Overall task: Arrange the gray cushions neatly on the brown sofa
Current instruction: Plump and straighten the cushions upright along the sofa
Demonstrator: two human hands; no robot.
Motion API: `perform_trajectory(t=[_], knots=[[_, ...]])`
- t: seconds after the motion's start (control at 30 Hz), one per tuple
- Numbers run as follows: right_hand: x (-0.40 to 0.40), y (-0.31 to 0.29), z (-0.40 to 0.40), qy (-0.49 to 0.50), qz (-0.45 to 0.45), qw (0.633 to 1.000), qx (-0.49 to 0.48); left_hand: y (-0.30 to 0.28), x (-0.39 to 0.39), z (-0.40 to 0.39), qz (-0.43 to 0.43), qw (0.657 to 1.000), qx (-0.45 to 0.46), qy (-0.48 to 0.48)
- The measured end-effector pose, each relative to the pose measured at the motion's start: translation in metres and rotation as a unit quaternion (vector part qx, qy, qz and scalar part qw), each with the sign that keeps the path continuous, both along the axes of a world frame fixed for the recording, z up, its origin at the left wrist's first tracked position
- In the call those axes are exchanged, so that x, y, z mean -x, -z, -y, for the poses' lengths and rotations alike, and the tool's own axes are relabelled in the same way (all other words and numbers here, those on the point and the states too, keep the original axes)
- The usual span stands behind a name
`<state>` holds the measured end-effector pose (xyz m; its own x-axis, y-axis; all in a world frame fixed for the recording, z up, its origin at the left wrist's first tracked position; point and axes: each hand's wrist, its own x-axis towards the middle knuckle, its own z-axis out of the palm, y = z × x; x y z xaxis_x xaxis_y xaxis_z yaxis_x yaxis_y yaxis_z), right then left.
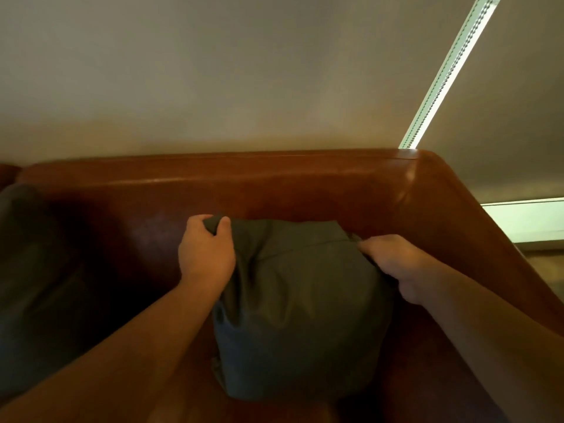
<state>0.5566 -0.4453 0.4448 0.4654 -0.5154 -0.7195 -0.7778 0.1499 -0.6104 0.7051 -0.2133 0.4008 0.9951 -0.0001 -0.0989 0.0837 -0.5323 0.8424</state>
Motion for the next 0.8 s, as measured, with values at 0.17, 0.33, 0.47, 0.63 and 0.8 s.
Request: perform_trajectory(t=[0.17, 0.33, 0.47, 0.63, 0.8], knots=[[0.004, 0.012, 0.034, 0.186, 0.122, 0.967, 0.123, -0.002, -0.006, -0.005, 0.027, 0.993, 0.045, -0.103], [0.017, 0.026, 0.029, 0.184, 0.190, 0.939, 0.218, -0.006, -0.002, 0.004, 0.052, 0.993, 0.046, -0.094], [0.020, 0.027, 0.032, 0.129, 0.226, 0.937, 0.231, -0.007, -0.008, 0.001, 0.067, 0.994, 0.014, -0.080], [0.014, 0.028, 0.044, 0.146, 0.215, 0.907, 0.331, 0.002, -0.015, 0.004, 0.103, 0.988, -0.005, -0.114], [0.015, 0.034, 0.048, 0.124, 0.178, 0.895, 0.390, 0.009, -0.023, 0.000, 0.110, 0.988, -0.012, -0.109]])
